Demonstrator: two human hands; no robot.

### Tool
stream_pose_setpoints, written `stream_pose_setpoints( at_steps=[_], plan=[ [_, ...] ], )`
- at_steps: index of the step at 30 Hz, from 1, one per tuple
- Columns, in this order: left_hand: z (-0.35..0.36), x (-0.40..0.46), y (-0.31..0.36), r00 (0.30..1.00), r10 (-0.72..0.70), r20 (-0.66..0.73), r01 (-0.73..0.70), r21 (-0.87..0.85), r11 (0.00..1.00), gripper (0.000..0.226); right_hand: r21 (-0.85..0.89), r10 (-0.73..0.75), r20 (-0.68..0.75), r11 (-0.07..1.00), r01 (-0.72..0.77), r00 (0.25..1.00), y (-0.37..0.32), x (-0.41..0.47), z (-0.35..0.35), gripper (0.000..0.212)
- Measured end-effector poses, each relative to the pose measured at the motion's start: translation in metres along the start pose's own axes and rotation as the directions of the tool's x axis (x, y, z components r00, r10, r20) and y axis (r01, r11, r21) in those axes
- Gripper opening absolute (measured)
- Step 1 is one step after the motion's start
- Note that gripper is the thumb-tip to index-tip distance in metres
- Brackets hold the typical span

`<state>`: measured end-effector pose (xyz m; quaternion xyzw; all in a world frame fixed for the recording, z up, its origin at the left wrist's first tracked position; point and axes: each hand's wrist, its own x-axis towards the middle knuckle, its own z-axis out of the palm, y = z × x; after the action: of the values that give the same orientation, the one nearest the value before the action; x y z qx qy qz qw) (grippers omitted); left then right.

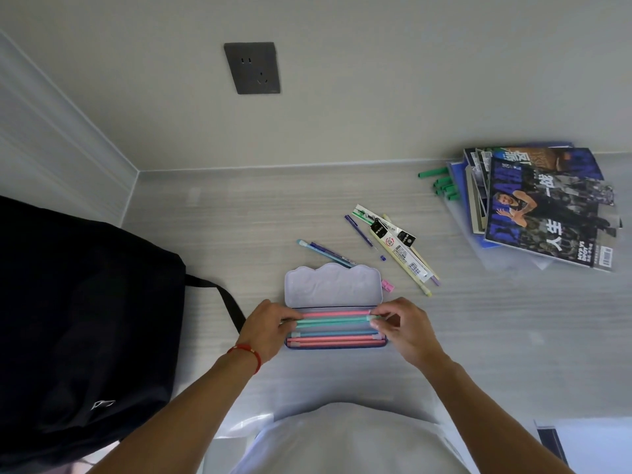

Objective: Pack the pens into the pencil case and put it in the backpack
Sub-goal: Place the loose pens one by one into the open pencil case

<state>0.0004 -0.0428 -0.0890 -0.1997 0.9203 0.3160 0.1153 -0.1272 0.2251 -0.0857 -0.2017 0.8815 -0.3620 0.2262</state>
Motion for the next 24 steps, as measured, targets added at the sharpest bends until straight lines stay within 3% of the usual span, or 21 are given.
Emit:
stream_pose_setpoints(
  at_steps=[11,17,24],
  plan=[
    [0.005,0.009,0.006,0.989,0.146,-0.009,-0.143,0.164,0.976,0.021,-0.152,-0.094,-0.047,0.985,0.086,0.994,0.007,-0.001,0.006,0.02],
    [0.009,0.004,0.005,0.981,0.193,0.026,-0.193,0.264,0.945,0.023,-0.238,-0.165,0.017,0.957,0.165,0.986,0.007,0.005,0.006,0.015],
    [0.007,0.006,0.014,0.991,0.121,0.053,-0.13,0.248,0.96,0.023,-0.351,-0.19,0.033,0.917,0.189,0.981,0.009,0.006,0.005,0.017]
  ],
)
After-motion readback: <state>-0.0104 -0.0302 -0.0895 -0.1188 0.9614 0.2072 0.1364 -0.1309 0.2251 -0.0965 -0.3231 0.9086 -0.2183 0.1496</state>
